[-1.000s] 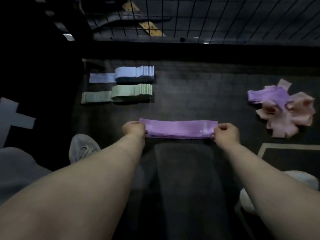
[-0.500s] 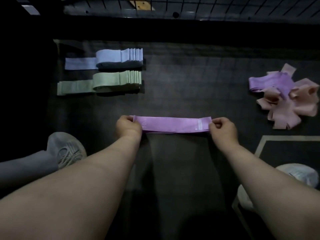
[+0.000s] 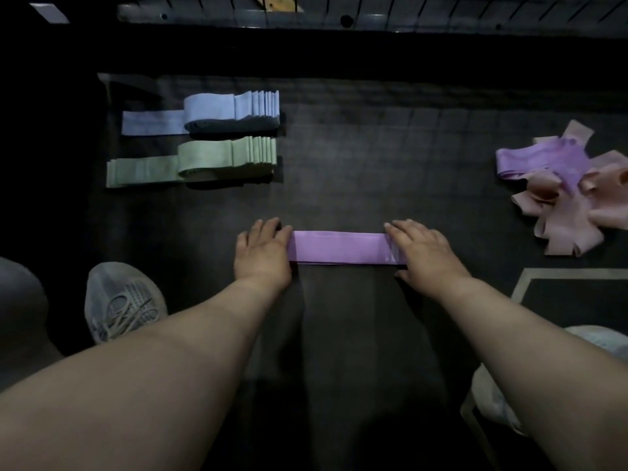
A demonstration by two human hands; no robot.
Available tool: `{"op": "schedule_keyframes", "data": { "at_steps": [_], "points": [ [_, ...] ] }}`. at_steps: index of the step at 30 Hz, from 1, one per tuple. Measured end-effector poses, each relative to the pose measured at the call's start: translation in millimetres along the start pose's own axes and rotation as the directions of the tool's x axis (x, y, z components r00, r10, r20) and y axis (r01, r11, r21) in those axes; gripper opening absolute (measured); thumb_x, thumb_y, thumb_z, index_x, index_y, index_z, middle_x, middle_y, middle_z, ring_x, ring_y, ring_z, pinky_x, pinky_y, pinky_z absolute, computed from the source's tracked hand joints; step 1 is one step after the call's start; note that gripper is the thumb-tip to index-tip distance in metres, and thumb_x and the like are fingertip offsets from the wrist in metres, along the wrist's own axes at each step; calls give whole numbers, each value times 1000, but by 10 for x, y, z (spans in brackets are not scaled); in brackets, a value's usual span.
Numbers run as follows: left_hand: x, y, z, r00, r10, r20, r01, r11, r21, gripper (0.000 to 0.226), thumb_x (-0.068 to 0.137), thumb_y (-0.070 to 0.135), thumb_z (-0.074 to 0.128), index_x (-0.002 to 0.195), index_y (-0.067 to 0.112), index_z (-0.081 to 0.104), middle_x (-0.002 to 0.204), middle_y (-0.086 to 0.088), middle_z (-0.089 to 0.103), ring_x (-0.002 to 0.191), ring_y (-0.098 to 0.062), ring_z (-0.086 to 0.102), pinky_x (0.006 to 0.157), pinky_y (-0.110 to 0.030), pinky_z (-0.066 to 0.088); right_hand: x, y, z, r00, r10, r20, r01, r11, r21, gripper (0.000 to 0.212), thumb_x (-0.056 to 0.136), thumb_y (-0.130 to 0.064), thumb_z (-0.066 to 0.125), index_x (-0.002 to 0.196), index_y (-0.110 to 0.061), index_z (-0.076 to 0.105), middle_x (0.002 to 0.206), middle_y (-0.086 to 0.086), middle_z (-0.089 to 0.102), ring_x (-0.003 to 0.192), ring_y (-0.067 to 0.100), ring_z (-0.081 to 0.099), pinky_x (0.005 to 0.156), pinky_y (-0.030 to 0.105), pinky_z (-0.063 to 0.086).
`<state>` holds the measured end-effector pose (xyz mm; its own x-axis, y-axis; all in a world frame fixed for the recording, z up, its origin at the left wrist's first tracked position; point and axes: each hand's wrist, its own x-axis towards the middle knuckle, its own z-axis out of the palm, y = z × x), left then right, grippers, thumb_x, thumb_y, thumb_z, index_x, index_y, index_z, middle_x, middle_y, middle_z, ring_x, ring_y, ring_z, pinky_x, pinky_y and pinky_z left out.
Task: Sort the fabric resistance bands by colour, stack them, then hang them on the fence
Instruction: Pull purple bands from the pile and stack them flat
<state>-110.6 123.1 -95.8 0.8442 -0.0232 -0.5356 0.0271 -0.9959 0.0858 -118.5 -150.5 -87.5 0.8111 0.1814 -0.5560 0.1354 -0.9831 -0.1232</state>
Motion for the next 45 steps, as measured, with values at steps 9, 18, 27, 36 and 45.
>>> {"op": "schedule_keyframes", "data": {
  "at_steps": [9, 18, 27, 36, 45],
  "points": [
    [-10, -4, 5, 996, -32, -78, 25, 996, -90, 53, 81, 29, 63, 132, 36, 49, 136, 0, 40, 132, -22, 33, 110, -39, 19, 98, 31, -88, 1000, -25, -9, 25, 999, 33, 57, 89, -25, 63, 142, -26, 43, 141, 1, 37, 132, 23, 34, 110, 36, 25],
    [-178, -85, 84, 997, -73, -39, 67, 989, -133, 84, 83, 42, 66, 152, 43, 18, 161, 3, 7, 148, -24, 5, 119, -48, 10, -107, 169, 94, 998, 55, -20, -51, 984, 170, 87, 82, -38, 75, 153, -32, 26, 154, -2, 24, 143, 21, 21, 117, 38, 17],
    [-25, -34, -5, 999, -29, -43, 26, 997, -72, 59, 90, 36, 57, 144, 39, 34, 155, 7, 23, 147, -24, 9, 116, -54, 9, 23, 93, -10, 998, 28, -51, -25, 998, 65, 62, 90, -37, 62, 147, -27, 38, 143, 0, 36, 135, 20, 31, 111, 37, 19],
    [111, 198, -7, 974, 227, -23, -226, 973, 47, 78, 79, 40, 72, 146, 31, 33, 146, 1, 32, 134, -25, 29, 111, -38, 21, 152, -304, -17, 992, -123, -27, 121, 991, -52, 84, 87, -46, 65, 155, -24, 20, 153, 1, 25, 143, 21, 22, 116, 40, 13],
    [124, 268, -7, 970, 232, -74, -233, 972, -8, 57, 84, 35, 65, 137, 31, 41, 135, -2, 39, 124, -26, 37, 104, -36, 27, 227, -380, -1, 988, -147, -36, 147, 989, -10, 70, 87, -46, 62, 147, -27, 33, 143, 4, 31, 134, 26, 30, 110, 41, 21]
  ]
}}
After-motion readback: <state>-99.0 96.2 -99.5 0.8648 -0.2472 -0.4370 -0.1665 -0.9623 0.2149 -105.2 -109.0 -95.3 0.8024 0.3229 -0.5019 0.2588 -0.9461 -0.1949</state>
